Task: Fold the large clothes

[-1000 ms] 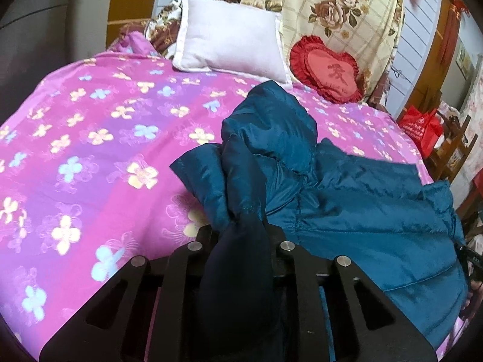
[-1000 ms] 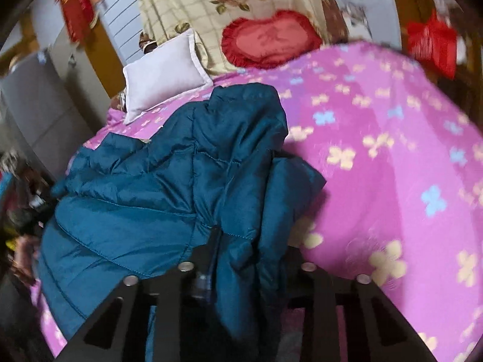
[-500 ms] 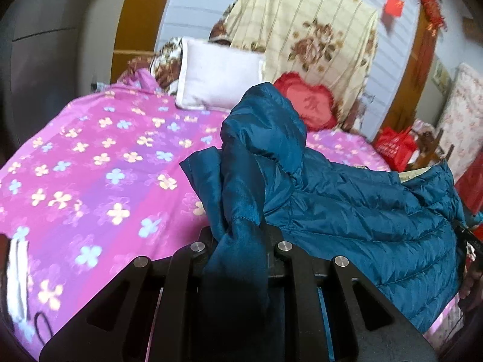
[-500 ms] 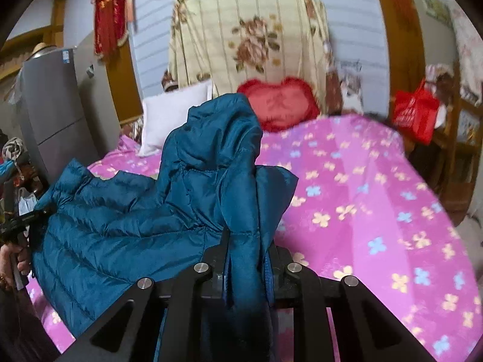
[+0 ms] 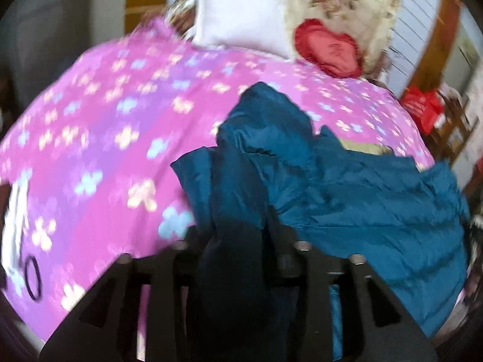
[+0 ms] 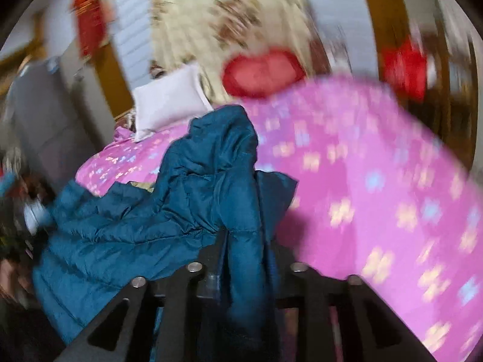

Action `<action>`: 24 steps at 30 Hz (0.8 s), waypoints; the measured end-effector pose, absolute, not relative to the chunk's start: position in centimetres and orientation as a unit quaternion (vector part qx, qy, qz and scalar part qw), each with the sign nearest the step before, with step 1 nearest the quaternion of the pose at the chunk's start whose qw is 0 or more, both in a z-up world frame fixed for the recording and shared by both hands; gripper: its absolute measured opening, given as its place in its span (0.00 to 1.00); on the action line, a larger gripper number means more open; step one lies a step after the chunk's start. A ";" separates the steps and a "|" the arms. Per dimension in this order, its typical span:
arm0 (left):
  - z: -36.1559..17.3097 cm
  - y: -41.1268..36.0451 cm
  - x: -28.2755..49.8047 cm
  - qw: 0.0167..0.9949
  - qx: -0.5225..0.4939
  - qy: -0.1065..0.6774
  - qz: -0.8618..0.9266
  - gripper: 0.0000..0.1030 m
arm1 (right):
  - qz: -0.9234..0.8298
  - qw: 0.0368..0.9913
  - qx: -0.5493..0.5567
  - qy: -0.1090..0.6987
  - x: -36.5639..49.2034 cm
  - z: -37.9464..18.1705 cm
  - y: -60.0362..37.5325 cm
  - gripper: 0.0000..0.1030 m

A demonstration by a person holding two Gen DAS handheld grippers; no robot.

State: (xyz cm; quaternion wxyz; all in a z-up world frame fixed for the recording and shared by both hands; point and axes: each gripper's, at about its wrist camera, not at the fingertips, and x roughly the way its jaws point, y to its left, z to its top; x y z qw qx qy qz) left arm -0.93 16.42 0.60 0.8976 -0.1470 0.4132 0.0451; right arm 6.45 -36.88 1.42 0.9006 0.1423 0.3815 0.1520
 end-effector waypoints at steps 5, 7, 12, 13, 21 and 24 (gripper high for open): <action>2.3 18.8 -2.4 0.902 -0.185 0.386 0.054 0.62 | 0.118 0.914 0.209 0.328 3.7 4.2 -39.9 0.52; 4.1 19.4 -4.0 0.912 -0.173 0.362 0.079 0.63 | 0.088 0.926 0.218 0.295 1.7 6.1 -40.4 0.71; 8.8 15.9 -10.5 0.944 -0.101 0.308 0.060 0.78 | 0.079 0.955 0.157 0.240 -6.3 10.3 -36.6 0.84; 9.4 14.9 -11.7 0.949 -0.090 0.299 0.048 0.83 | 0.083 0.957 0.130 0.245 -8.1 10.7 -34.9 0.88; 9.9 4.4 -20.5 0.951 -0.010 0.302 -0.057 1.00 | 0.050 0.947 0.066 0.310 -17.9 10.3 -27.4 0.93; 9.3 2.0 -23.0 0.953 0.005 0.298 -0.056 1.00 | 0.037 0.948 0.053 0.312 -20.8 10.3 -26.1 0.93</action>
